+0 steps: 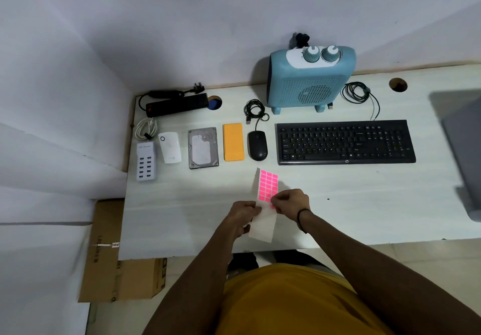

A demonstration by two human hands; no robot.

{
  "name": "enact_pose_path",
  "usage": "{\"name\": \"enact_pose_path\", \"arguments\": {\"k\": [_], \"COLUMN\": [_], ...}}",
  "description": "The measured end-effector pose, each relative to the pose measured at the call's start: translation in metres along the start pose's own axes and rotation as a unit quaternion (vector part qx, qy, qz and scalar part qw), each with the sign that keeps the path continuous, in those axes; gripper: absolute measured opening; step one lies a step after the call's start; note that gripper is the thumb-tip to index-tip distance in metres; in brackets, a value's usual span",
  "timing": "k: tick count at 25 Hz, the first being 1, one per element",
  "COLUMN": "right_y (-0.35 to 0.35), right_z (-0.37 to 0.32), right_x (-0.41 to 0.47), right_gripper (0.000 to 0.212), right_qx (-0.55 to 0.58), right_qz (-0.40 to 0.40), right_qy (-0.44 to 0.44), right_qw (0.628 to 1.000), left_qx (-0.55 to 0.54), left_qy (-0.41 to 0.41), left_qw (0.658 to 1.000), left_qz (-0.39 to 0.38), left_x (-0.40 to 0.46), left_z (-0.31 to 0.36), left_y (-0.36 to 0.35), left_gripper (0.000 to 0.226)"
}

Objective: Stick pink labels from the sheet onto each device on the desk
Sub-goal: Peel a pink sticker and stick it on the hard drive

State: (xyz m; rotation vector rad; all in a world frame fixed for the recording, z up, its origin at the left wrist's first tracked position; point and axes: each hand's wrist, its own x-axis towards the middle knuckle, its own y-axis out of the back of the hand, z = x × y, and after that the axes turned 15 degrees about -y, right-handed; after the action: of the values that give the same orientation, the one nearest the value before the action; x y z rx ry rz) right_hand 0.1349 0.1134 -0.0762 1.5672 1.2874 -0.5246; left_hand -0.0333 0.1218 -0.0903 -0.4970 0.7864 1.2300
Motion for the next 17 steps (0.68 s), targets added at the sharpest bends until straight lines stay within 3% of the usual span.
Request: {"name": "enact_pose_path", "arguments": {"k": [4,10,17], "right_y": [0.008,-0.010,-0.027], "right_z": [-0.009,-0.028,-0.080], "right_x": [0.002,0.002,0.003], "right_gripper": [0.003,0.006,0.015], "right_qx": [0.138,0.138,0.121], "right_qz": [-0.078,-0.141,-0.139], "right_qy": [-0.084,-0.074,-0.037], "right_qw": [0.984,0.978,0.982], "left_qx": [0.135,0.248,0.190], "left_qy": [-0.036,-0.054,-0.060], "left_qw": [0.990,0.966,0.974], "left_qz": [0.008,0.055,0.103], "left_x": [0.004,0.002,0.014], "left_z": [-0.008,-0.001,0.027], "left_y": [0.004,0.023,0.049], "left_gripper": [0.032,0.036,0.034]}}
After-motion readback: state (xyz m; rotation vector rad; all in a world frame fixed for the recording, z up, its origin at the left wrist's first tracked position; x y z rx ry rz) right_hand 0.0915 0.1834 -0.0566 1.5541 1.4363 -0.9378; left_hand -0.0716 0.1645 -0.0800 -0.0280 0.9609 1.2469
